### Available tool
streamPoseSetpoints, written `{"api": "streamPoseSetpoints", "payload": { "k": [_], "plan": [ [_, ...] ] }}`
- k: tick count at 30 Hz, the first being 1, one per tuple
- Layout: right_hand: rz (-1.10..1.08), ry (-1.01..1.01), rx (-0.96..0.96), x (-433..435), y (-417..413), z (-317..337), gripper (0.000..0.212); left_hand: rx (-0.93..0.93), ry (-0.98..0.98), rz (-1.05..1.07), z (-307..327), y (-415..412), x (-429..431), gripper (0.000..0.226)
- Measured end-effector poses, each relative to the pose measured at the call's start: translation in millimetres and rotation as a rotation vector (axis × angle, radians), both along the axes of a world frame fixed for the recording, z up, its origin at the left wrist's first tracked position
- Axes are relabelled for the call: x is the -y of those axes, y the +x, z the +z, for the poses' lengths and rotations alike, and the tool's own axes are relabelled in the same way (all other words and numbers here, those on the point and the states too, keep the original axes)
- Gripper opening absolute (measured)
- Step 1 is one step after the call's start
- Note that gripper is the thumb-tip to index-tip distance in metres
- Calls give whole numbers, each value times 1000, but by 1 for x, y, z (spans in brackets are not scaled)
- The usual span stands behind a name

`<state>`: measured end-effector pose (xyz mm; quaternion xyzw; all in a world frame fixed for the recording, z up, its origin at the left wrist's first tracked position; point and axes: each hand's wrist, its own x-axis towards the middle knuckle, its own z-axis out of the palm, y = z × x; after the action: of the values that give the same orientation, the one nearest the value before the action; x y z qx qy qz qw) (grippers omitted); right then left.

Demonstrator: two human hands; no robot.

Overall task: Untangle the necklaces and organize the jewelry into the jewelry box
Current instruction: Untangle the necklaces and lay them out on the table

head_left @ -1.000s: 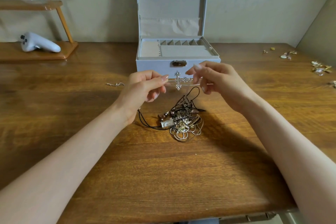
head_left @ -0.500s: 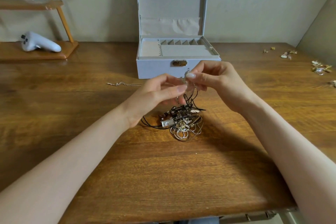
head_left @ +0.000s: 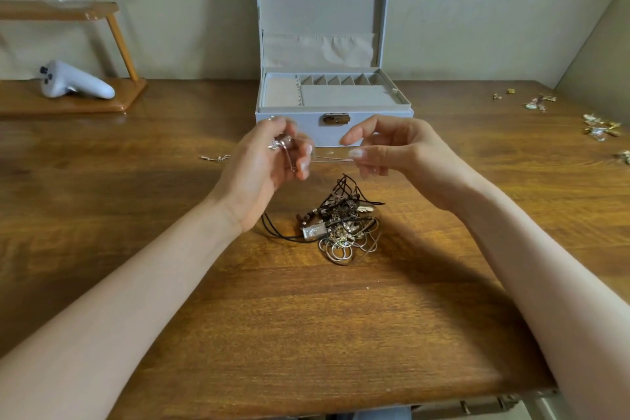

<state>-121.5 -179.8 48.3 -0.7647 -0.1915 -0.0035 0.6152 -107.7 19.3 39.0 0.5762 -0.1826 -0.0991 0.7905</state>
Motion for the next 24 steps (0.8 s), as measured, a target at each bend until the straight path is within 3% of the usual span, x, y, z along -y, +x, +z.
{"api": "streamPoseSetpoints", "payload": {
  "k": [2, 5, 9, 13, 18, 24],
  "plan": [
    [-18, 2, -8, 1, 0, 0, 9, -32, -63, 13, 1, 2, -3, 26],
    [-57, -3, 10, -1, 2, -2, 15, 38, 21, -21, 2, 0, -3, 30],
    [62, -266, 10, -9, 2, -9, 22, 207, 153, -75, 4, -5, 0, 33],
    [60, -485, 51, -8, 5, -17, 18, 219, 107, 57, 6, -1, -5, 31],
    [52, -458, -34, 0, 5, -13, 5, 181, 74, 204, 5, 5, -9, 31],
    [114, -414, -69, 3, -3, -1, 25, 182, 144, 312, 2, 7, -8, 32]
  ]
}}
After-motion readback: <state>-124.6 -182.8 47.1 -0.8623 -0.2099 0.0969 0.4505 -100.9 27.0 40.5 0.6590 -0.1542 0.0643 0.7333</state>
